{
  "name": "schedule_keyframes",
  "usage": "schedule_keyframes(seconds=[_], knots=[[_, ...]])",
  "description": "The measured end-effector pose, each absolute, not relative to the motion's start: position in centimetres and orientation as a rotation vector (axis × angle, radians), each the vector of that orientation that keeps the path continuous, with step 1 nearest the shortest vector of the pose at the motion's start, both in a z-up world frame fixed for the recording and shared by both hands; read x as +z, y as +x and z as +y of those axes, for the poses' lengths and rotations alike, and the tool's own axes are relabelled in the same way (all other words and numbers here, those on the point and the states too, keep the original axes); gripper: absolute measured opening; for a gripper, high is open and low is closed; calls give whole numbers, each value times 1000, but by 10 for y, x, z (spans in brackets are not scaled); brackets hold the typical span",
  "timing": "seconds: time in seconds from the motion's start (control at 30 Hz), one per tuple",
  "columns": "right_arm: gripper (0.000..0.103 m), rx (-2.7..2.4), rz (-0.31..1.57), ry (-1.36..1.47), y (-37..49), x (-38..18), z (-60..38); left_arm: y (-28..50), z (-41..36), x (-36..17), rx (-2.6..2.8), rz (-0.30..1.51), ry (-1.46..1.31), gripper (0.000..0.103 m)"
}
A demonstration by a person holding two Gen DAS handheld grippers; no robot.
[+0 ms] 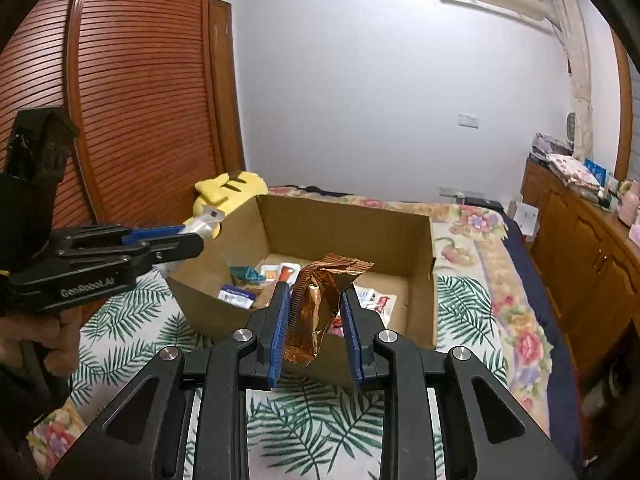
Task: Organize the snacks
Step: 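Lift the clear bar with the left tool into the box while the right tool carries the copper pack, then open both tools to drop the bar and copper pack into the box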
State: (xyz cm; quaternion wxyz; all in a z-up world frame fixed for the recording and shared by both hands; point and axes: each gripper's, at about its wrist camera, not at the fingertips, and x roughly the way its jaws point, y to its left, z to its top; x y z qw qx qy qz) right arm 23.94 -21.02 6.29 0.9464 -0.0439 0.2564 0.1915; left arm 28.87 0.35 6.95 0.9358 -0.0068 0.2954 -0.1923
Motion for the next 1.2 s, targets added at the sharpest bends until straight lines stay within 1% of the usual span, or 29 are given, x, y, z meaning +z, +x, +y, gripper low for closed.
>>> schedule_keyframes(seconds=[0.4, 0.67, 0.97, 1.2], knots=[[24, 429, 536, -146, 298, 57, -187, 344, 0, 51, -377, 638, 13, 20], [24, 465, 594, -105, 339, 41, -180, 378, -5, 36, -402, 724, 20, 20], [24, 498, 685, -65, 363, 14, -172, 402, -8, 16, -407, 836, 14, 21], [24, 516, 744, -47, 366, -3, -164, 403, -12, 7, -398, 882, 43, 23]])
